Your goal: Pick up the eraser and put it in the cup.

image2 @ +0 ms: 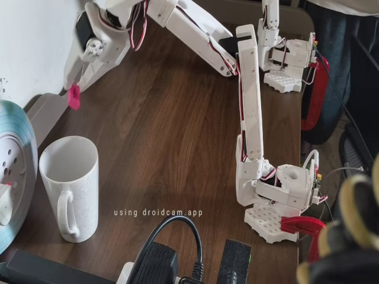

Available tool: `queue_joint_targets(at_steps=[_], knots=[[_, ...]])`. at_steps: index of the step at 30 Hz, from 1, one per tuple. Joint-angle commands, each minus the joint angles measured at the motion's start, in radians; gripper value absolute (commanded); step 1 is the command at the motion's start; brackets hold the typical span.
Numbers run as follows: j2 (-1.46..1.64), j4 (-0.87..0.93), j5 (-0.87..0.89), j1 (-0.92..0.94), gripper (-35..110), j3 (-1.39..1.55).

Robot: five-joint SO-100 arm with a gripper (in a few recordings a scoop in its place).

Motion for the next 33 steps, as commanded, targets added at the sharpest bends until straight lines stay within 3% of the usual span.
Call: queue_joint_targets(at_steps=[1, 12, 14, 16, 22, 26, 31, 33], knots=[[-0.012, -0.048, -0.005, -0.025, 0, -0.025], [-0.187, -0.043, 0.046, -0.028, 0, -0.025], [-0.187, -0.04, 0.049, -0.028, 20, -0.025], [-0.176, -0.04, 0.054, -0.02, 22, -0.026], [-0.13, -0.025, 0.032, -0.015, 20, -0.026], [-0.04, 0.018, 0.06, 0.005, 0, -0.029], [0.19, 0.1, 0.101, 0.002, 0, -0.026], [0.25, 0.219, 0.109, 0.037, 0, -0.021]])
